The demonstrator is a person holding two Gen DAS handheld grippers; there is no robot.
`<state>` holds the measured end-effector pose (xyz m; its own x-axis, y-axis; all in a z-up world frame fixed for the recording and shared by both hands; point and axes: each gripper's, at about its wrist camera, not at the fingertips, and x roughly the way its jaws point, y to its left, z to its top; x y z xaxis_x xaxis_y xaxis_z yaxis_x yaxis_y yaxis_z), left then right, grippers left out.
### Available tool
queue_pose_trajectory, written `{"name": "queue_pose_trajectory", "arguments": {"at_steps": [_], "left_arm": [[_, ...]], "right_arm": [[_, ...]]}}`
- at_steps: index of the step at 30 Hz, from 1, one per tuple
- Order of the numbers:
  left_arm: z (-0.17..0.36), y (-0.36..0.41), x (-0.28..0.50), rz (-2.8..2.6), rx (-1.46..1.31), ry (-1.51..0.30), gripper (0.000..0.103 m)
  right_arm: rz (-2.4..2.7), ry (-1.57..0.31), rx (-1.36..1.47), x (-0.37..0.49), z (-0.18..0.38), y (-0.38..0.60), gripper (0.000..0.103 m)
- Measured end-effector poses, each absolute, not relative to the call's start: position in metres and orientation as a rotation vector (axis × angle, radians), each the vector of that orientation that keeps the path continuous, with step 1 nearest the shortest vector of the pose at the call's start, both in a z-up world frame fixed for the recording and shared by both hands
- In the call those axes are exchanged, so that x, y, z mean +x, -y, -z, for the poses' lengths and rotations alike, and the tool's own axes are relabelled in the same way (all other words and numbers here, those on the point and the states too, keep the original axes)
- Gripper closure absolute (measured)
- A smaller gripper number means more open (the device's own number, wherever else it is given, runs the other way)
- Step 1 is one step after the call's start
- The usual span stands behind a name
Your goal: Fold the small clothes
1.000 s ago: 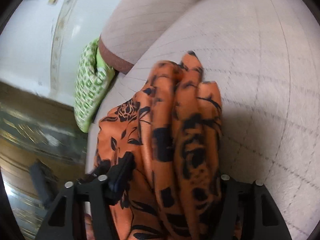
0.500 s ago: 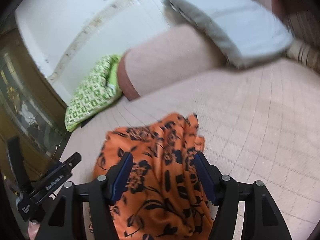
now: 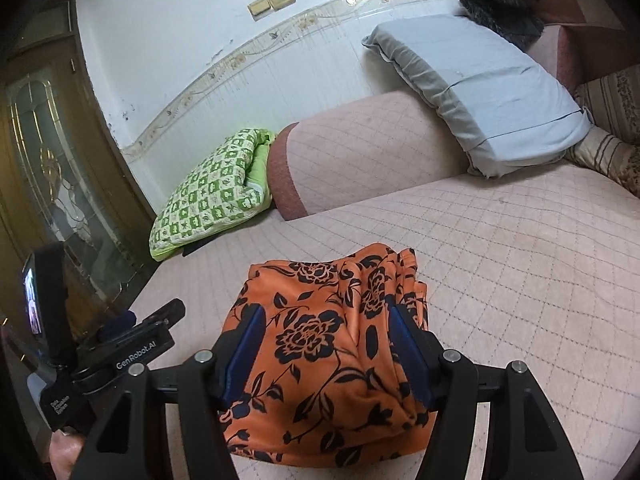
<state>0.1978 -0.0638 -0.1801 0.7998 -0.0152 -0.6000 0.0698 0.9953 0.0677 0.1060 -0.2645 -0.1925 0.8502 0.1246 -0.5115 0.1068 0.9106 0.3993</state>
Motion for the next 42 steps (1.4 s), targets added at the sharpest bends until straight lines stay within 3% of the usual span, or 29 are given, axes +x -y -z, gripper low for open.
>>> {"name": "queue_pose_trajectory", "arguments": {"at_steps": [42], "left_arm": [[0.172, 0.051, 0.155, 0.11, 0.072, -0.61, 0.016]], "right_arm": [[-0.01, -0.521, 0.257, 0.071, 0.188, 0.218, 0.036]]}}
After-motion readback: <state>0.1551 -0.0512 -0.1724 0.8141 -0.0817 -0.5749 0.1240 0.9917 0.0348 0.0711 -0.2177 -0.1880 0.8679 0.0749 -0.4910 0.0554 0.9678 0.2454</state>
